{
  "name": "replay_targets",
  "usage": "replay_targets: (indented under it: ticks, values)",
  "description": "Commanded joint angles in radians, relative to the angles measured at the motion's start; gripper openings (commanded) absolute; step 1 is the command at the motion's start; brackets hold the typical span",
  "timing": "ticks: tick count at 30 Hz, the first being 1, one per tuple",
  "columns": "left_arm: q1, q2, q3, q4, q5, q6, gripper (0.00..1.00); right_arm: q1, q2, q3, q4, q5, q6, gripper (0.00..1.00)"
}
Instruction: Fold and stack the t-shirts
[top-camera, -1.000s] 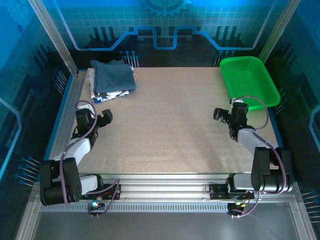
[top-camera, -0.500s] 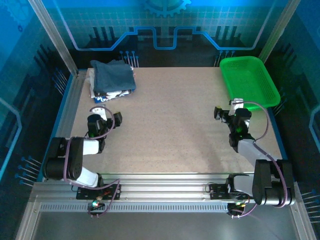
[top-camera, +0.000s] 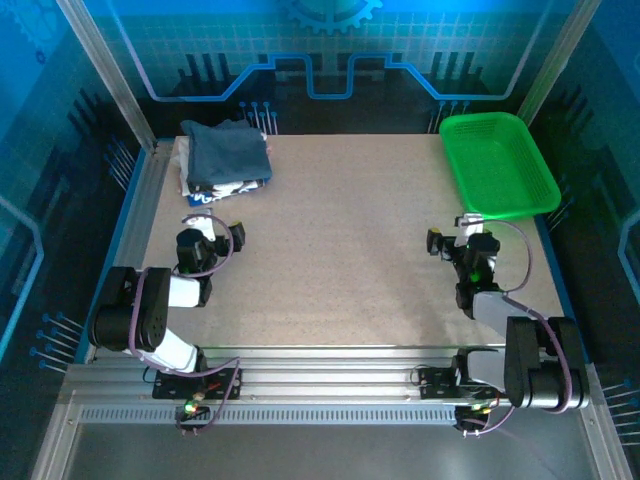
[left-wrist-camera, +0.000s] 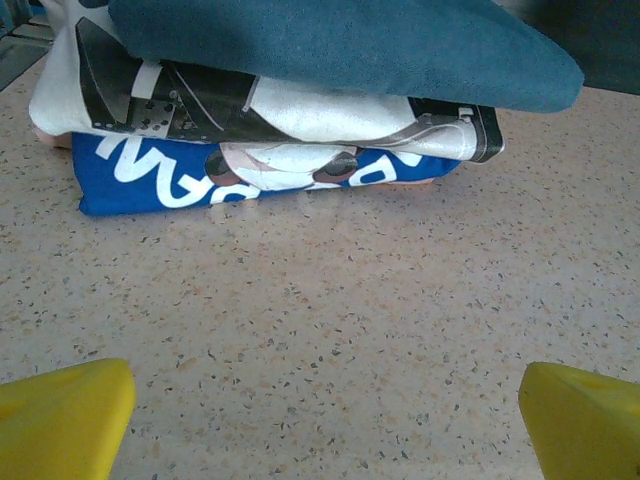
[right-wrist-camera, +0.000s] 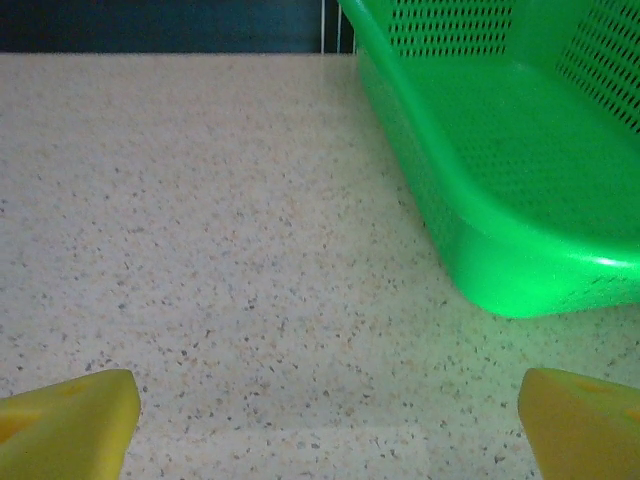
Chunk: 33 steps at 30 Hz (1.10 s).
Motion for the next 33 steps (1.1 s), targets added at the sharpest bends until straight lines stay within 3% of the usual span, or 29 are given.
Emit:
replay_targets:
  ticks: [1, 5, 8, 10, 12, 33]
  values:
    - [-0.010, 0.001, 0.004, 0.038, -0.014, 0.021, 0.99, 0.034, -0.036, -0.046, 0.129, -0.024, 0.031, 1.00]
    - [-0.010, 0.002, 0.002, 0.043, -0.011, 0.022, 0.99, 0.122, 0.136, 0.050, 0.145, 0.032, -0.033, 1.00]
    - [-0.010, 0.002, 0.005, 0.040, -0.001, 0.023, 0.99, 0.159, 0.314, 0.055, 0.318, 0.102, -0.062, 1.00]
    - [-0.010, 0.002, 0.008, 0.031, 0.005, 0.025, 0.99, 0.144, 0.287, 0.111, 0.157, 0.089, -0.036, 1.00]
    - [-0.010, 0.002, 0.011, 0.028, 0.007, 0.027, 0.99, 0.120, 0.284, 0.118, 0.134, 0.111, 0.011, 1.00]
    - [-0.010, 0.001, 0.015, 0.019, 0.009, 0.028, 0.99, 0.128, 0.292, 0.118, 0.148, 0.121, 0.003, 1.00]
